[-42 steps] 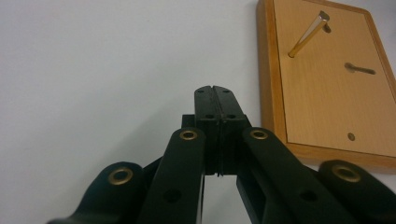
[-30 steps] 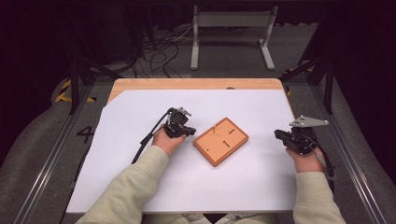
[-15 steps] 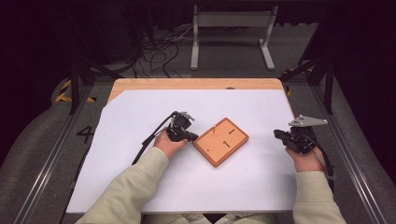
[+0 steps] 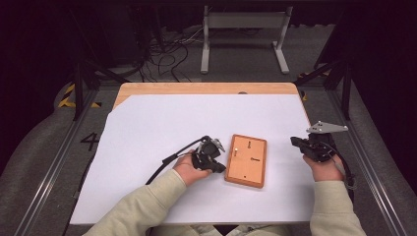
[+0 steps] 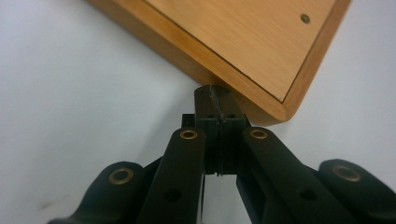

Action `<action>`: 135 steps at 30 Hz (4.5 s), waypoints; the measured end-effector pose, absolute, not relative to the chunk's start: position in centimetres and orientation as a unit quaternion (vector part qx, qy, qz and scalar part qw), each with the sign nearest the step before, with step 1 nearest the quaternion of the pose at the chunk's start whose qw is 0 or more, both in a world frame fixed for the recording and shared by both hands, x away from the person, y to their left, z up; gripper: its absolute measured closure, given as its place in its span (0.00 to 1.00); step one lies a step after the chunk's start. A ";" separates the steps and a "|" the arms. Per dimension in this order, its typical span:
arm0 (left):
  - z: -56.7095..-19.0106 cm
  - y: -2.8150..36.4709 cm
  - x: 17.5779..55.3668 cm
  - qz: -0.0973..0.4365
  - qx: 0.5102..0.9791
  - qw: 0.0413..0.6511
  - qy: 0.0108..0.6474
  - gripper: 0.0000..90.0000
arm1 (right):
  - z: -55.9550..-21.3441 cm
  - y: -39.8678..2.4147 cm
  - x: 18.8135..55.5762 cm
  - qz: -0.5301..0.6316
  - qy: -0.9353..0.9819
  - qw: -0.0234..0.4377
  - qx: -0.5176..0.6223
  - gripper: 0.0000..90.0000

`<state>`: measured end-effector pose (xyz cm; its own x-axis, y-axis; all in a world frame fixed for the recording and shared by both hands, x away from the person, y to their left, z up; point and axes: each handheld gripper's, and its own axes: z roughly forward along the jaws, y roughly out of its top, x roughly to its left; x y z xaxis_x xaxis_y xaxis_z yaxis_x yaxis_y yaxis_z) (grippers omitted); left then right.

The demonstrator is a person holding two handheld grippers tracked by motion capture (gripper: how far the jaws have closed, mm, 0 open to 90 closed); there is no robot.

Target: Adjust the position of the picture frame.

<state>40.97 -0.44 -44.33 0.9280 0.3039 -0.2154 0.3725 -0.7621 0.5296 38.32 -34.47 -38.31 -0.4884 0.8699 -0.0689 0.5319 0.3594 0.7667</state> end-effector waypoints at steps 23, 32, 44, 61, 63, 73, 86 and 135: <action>-42.1 6.1 42.1 -0.010 0.896 0.356 0.267 0.89 | -42.7 -29.6 43.3 0.281 0.808 0.163 0.491 1.00; -41.8 9.0 42.3 -0.001 0.880 0.367 0.300 0.88 | -43.2 -27.9 44.6 0.286 0.812 0.156 0.484 1.00; -42.4 10.4 42.2 0.002 0.877 0.360 0.318 0.87 | -43.8 -18.8 45.5 0.297 0.881 0.128 0.346 1.00; -42.0 11.2 42.6 0.001 0.874 0.370 0.317 0.87 | -40.0 -19.5 36.8 0.352 0.895 0.087 0.259 1.00; -41.9 11.1 42.7 0.001 0.873 0.371 0.318 0.86 | -40.1 -18.9 35.6 0.351 0.902 0.078 0.239 1.00; -42.0 11.2 43.8 0.001 0.868 0.377 0.324 0.85 | -42.1 -16.4 32.5 0.321 0.926 0.024 0.197 1.00; -42.1 11.2 44.1 0.000 0.866 0.379 0.326 0.84 | -43.3 -15.5 32.2 0.262 0.945 0.025 0.193 1.00; -42.6 11.4 44.5 0.006 0.865 0.371 0.338 0.77 | -43.2 -25.3 42.2 0.270 0.827 0.198 0.451 1.00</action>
<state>44.49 11.41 -42.64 0.7711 0.5894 -0.2410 0.5806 -0.4955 0.6461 42.19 -25.31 -43.20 -0.5143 0.8535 -0.0840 0.6392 0.4468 0.6259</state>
